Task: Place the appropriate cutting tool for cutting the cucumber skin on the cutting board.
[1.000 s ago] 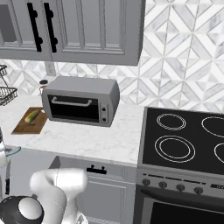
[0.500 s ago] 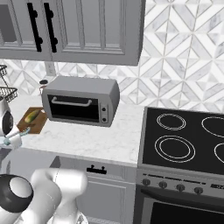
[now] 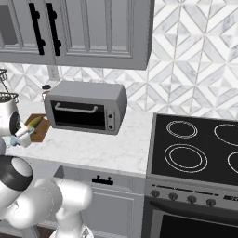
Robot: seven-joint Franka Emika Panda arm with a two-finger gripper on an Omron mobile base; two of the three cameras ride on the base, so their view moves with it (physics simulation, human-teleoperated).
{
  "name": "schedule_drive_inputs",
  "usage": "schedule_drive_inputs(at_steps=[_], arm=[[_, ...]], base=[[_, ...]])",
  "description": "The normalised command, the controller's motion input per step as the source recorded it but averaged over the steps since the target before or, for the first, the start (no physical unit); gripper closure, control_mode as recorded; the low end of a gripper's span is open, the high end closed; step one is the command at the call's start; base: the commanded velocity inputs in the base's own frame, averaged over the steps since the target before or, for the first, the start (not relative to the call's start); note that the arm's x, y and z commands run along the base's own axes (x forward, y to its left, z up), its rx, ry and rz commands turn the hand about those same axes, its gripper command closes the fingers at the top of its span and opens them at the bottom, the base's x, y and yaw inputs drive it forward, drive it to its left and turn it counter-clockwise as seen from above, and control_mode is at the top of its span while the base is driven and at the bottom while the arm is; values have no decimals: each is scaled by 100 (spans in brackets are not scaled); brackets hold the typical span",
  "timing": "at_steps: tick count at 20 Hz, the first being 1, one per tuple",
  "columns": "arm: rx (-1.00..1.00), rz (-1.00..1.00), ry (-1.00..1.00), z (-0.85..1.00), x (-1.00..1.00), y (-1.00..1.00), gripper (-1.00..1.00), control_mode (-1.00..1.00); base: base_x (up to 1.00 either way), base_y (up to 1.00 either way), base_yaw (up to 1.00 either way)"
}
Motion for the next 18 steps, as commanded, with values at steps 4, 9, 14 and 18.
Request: schedule_drive_inputs(at_steps=[4, 9, 14, 18], arm=[[0, 5, 0, 0, 36, 21, 100, -100], [0, 3, 0, -4, 48, 2, 100, -100], [0, 1, 0, -25, 22, 0, 100, -100], [0, 1, 0, -20, 14, 4, 100, -100]], base=[[0, 0, 0], [0, 0, 0], [0, 0, 0], [0, 0, 0]])
